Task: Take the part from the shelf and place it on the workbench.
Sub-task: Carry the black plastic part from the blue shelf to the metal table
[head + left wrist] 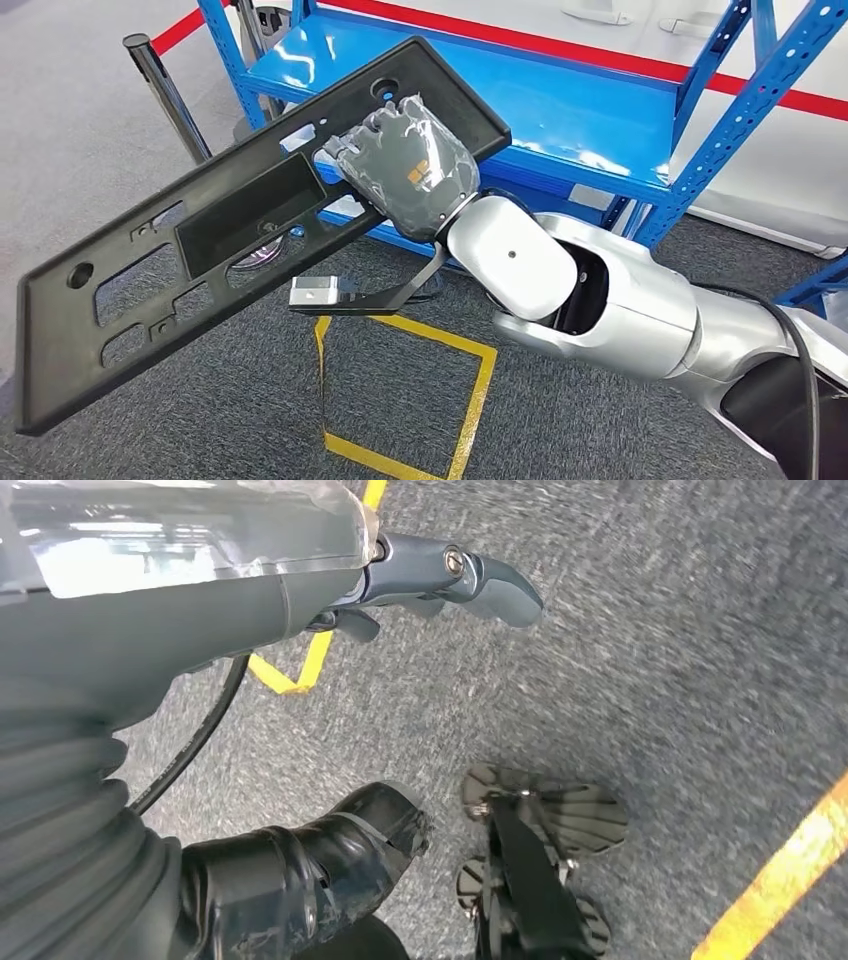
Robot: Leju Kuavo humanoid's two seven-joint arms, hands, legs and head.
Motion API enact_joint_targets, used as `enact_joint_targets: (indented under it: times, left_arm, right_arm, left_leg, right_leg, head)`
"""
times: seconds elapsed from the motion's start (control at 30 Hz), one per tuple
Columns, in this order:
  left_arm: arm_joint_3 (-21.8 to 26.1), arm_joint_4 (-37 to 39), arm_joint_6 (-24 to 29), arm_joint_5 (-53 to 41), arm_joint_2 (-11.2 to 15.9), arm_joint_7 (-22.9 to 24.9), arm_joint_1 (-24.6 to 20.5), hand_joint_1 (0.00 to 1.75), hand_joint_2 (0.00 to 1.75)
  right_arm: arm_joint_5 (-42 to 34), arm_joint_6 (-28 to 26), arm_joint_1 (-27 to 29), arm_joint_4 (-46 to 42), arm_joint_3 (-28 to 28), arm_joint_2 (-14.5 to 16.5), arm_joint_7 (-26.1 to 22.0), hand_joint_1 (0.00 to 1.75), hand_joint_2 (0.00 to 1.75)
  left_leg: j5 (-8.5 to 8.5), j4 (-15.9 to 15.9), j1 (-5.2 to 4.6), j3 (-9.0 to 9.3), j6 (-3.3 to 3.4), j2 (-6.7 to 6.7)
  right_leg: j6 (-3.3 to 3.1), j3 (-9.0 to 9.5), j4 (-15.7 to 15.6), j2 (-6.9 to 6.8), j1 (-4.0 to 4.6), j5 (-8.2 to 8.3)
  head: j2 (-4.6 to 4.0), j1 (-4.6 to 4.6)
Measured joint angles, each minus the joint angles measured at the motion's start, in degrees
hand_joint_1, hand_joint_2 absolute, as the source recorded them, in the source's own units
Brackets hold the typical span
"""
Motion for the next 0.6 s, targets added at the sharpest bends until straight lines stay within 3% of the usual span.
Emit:
enact_joint_targets:
  times: [0.07,0.13,0.2,0.3,0.33,0.37,0.43,0.5,0.57,0.6]
  left_arm:
    - [0.01,0.00,0.00,0.07,-0.02,0.00,-0.12,0.00,1.75]
    - [0.03,0.00,0.00,0.10,-0.03,-0.02,-0.11,0.00,1.75]
    - [0.04,0.00,-0.01,0.10,-0.07,-0.07,0.01,0.00,1.75]
    - [0.04,0.00,-0.01,0.11,-0.09,-0.09,0.00,0.00,1.75]
    - [0.04,0.00,-0.01,0.11,-0.09,-0.09,-0.01,0.00,1.75]
    - [0.04,0.00,-0.01,0.11,-0.09,-0.09,0.01,0.00,1.75]
    - [0.05,0.00,0.00,0.11,-0.09,-0.09,0.03,0.00,1.75]
    - [0.07,-0.01,-0.01,0.11,-0.38,-0.10,0.02,0.00,1.75]
    - [0.08,0.02,0.01,0.10,-0.76,-0.12,-0.10,0.00,1.75]
    - [0.10,0.04,0.03,0.10,-0.91,-0.14,-0.15,0.00,1.75]
  right_arm:
    - [0.05,-0.01,-0.20,-0.01,0.00,0.05,0.02,1.75,1.75]
    - [0.10,-0.02,-0.31,-0.01,0.01,0.09,0.02,1.75,1.75]
    - [0.11,-0.01,-0.38,-0.01,0.02,0.12,0.01,1.75,1.75]
    - [0.11,-0.02,-0.44,-0.01,0.02,0.10,0.01,1.75,1.75]
    - [0.11,0.00,-0.40,-0.01,0.04,0.10,0.01,1.75,1.75]
    - [0.11,0.02,-0.36,0.00,0.08,0.10,0.01,1.75,1.75]
    - [0.11,0.07,-0.34,0.00,0.16,0.10,0.01,1.75,1.75]
    - [0.11,0.07,-0.47,0.00,0.17,0.11,0.01,1.75,1.75]
    - [0.13,0.09,-0.76,0.00,0.20,0.13,0.02,1.75,1.75]
    - [0.15,0.11,-0.88,0.00,0.23,0.14,0.02,1.75,1.75]
  left_leg:
    - [0.34,-2.58,-0.45,1.02,0.70,0.94]
    - [0.73,-2.83,-0.34,0.79,1.58,-0.15]
    - [1.15,-3.16,-0.07,0.72,2.23,-1.21]
    - [1.69,-3.43,0.16,0.39,2.93,-2.72]
    - [1.82,-3.45,0.16,0.25,2.98,-3.32]
    - [1.93,-3.45,0.13,0.14,2.99,-3.96]
    - [2.13,-3.47,0.02,0.08,2.89,-5.22]
    - [2.48,-3.70,0.11,0.04,2.63,-6.45]
    - [3.10,-4.20,0.79,-0.26,1.98,-7.60]
    - [3.48,-4.55,1.21,-0.44,1.51,-8.19]
  right_leg:
    - [0.32,-0.32,0.57,-0.80,0.36,-0.25]
    - [0.53,-0.40,0.74,-1.73,0.52,-0.35]
    - [1.13,-0.74,2.06,-0.50,0.25,-1.64]
    - [2.16,-4.52,11.10,2.68,-0.49,-6.91]
    - [2.27,-5.90,14.18,2.92,-0.60,-8.07]
    - [2.23,-6.59,15.70,3.01,-0.64,-8.17]
    - [1.65,-5.05,12.68,3.43,-0.51,-5.37]
    - [0.25,-1.25,5.02,5.55,-0.32,-1.58]
    - [-1.06,0.90,0.25,7.60,-0.09,0.10]
    - [-1.43,1.10,-0.30,7.85,-0.02,0.16]
  head:
    - [0.00,-0.02]
    - [0.00,0.02]
    - [0.00,0.09]
    - [0.00,0.22]
    - [0.00,0.26]
    - [0.00,0.30]
    - [0.00,0.31]
    - [0.00,0.19]
    - [0.00,0.09]
    - [0.00,0.21]
